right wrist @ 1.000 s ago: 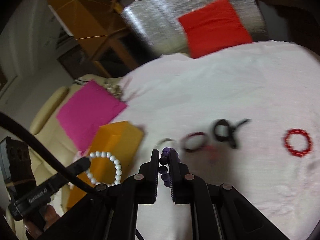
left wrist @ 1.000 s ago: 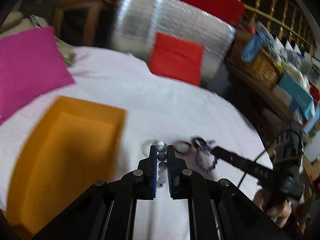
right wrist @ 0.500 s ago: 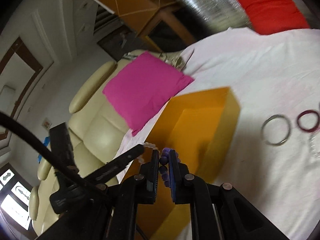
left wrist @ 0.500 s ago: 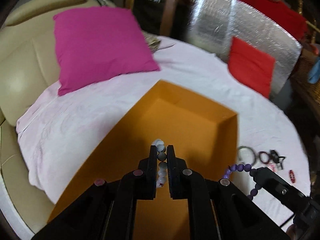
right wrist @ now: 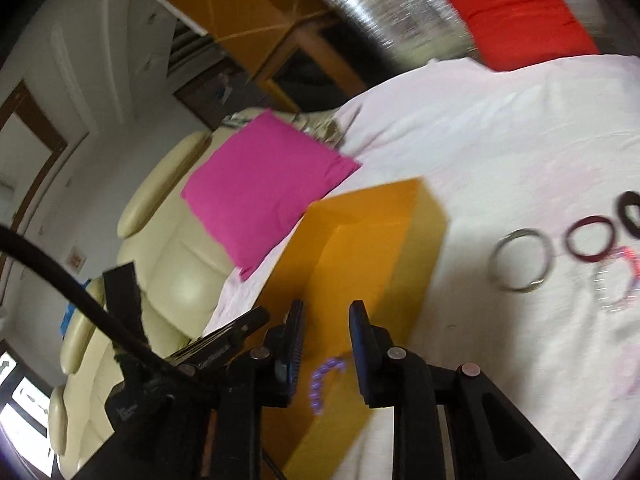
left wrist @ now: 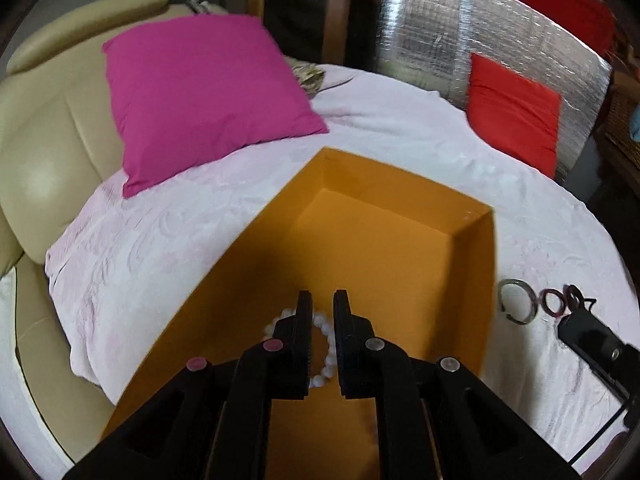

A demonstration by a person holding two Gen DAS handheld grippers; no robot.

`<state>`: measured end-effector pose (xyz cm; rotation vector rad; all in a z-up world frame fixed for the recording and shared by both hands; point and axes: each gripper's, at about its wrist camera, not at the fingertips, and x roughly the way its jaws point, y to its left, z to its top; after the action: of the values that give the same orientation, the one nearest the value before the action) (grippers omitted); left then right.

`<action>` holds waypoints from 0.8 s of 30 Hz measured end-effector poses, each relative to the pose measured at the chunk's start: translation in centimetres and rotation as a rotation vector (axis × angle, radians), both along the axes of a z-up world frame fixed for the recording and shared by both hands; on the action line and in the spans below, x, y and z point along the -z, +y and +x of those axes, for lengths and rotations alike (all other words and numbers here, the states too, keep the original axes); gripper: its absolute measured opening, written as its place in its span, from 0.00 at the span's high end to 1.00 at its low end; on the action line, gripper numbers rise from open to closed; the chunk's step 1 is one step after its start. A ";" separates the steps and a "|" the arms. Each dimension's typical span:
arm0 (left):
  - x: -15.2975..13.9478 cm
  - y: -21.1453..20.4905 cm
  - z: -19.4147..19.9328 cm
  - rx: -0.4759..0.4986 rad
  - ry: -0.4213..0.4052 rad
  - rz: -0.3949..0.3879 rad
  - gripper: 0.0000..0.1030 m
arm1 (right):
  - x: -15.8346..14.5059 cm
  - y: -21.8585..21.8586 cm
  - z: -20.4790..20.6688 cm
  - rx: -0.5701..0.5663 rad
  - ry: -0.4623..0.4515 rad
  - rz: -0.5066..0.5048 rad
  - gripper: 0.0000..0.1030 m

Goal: Organize jewelry
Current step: 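Carry both bracelets into the orange box and open both tools, then move the right tool to the red bead bracelet while the left tool grasps the dark red cord bangle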

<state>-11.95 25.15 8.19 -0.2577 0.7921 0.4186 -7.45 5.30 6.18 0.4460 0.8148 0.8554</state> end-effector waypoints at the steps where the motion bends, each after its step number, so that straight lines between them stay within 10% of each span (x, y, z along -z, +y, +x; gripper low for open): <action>1: -0.2 -0.6 0.2 0.012 -0.005 0.007 0.90 | -0.2 -0.9 0.1 0.015 0.000 -0.007 0.76; 24: 1.7 -18.8 7.5 0.387 0.073 0.018 0.77 | 0.5 -26.3 3.2 0.483 0.160 -0.021 0.76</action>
<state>-4.46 6.35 6.53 -0.0683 0.8872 0.0702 -4.26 -20.99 5.73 0.6665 0.8152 0.3658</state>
